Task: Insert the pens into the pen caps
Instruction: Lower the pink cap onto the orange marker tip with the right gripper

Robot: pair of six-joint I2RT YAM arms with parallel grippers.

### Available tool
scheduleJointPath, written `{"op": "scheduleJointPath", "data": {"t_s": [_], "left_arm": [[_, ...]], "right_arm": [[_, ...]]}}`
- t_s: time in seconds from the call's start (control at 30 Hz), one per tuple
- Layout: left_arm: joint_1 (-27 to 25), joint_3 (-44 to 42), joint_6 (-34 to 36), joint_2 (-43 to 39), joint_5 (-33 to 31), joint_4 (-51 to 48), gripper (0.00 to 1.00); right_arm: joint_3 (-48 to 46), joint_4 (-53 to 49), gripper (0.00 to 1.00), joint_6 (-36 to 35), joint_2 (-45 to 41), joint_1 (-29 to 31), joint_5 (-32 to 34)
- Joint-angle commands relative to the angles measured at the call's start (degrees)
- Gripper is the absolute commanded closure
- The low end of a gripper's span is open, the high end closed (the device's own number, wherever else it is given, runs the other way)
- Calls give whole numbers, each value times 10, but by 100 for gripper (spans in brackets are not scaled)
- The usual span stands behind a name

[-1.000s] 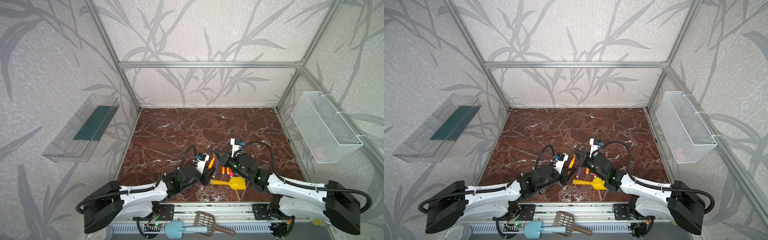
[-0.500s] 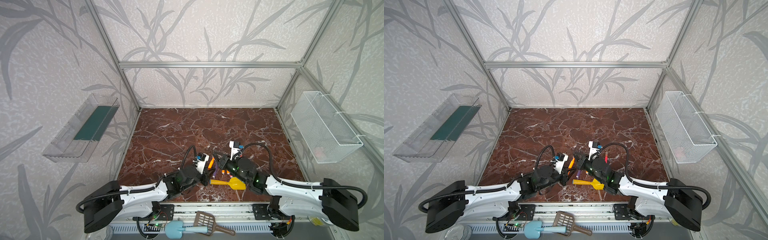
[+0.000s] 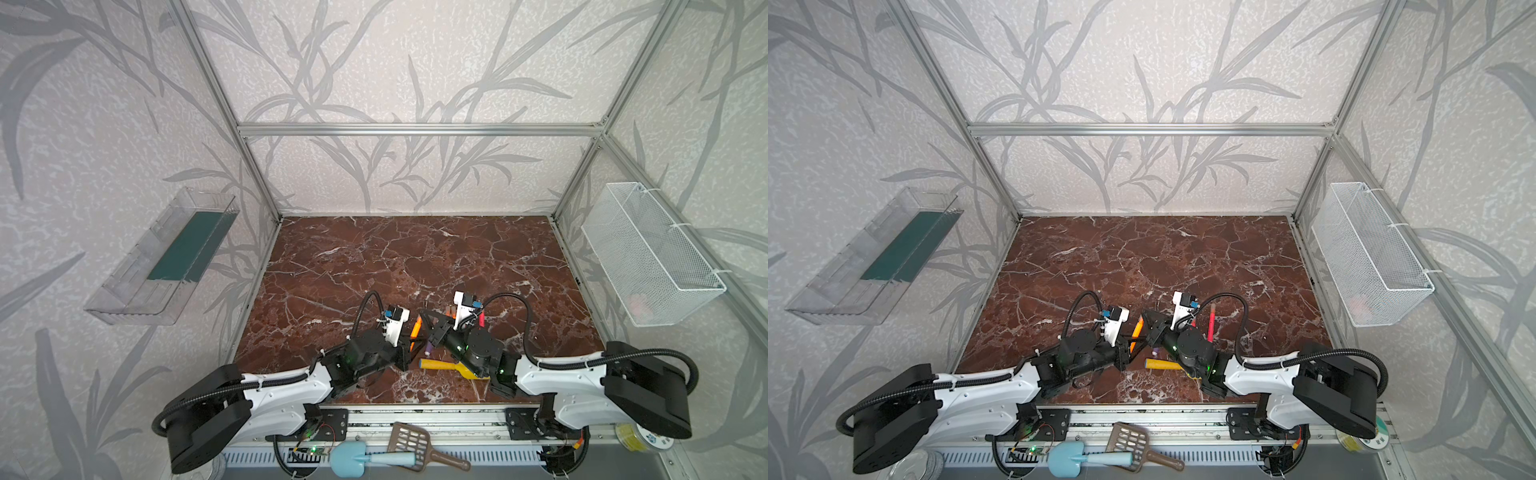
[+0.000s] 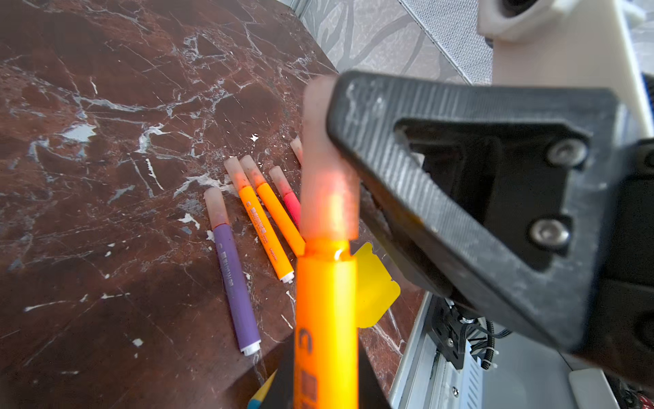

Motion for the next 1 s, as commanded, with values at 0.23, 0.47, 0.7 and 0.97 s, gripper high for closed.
{"op": "scheduleJointPath", "data": {"t_s": [0.23,0.47,0.7,0.97], "left_arm": [[22,-5,-21,-38,-15,38,100],[22,-2,-3,-67,-3,7,100],[22,0,4,-71,2,-2,100],[20,8,19,-71,24,-11,100]], "right_arm": [[28,24,85,-24,37,33,-75],[16,-69,62,-46,-55,15,-34],[30,-149,44,-88,-143,-5,-52],[88,-257,38,-73,-141,-43,-78]]}}
